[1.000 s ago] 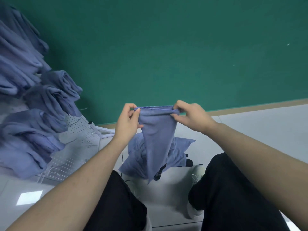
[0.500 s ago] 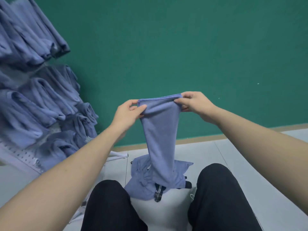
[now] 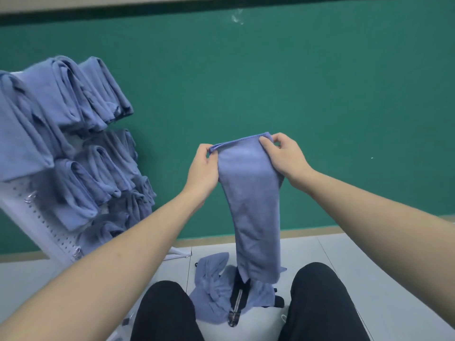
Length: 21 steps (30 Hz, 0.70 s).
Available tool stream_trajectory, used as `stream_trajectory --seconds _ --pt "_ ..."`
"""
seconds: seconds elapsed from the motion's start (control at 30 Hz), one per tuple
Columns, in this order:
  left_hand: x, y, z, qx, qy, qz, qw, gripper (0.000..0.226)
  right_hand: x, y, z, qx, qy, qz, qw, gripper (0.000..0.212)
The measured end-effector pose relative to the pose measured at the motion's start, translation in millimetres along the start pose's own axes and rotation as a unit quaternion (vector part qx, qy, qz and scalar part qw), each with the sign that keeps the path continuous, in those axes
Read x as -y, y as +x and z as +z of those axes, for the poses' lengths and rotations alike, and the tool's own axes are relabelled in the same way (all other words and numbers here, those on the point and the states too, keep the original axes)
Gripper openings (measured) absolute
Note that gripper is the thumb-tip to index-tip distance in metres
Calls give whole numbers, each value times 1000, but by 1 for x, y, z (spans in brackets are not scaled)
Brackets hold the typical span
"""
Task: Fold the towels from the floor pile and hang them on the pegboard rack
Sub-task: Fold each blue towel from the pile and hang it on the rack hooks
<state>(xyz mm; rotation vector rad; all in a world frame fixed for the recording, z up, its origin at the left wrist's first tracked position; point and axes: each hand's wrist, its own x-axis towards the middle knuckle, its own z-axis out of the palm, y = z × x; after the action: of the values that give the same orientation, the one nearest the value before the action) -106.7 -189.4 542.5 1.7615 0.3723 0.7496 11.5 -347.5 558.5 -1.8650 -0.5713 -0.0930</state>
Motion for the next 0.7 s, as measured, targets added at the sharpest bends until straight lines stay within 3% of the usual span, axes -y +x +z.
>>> stream_trajectory --seconds 0.17,0.37,0.53,0.7 --pt "-8 -8 1 15 -38 -37 998 17 10 -5 -7 17 25 -9 999 38" --pt "-8 -14 -3 50 -113 -91 988 21 11 -9 -16 61 7 -14 998 19" --pt "-9 -16 -2 35 -104 -94 989 19 13 -12 -13 78 31 -27 996 25" --pt "-8 -17 0 -11 -120 -142 983 20 17 -18 -3 82 -28 -51 995 29"
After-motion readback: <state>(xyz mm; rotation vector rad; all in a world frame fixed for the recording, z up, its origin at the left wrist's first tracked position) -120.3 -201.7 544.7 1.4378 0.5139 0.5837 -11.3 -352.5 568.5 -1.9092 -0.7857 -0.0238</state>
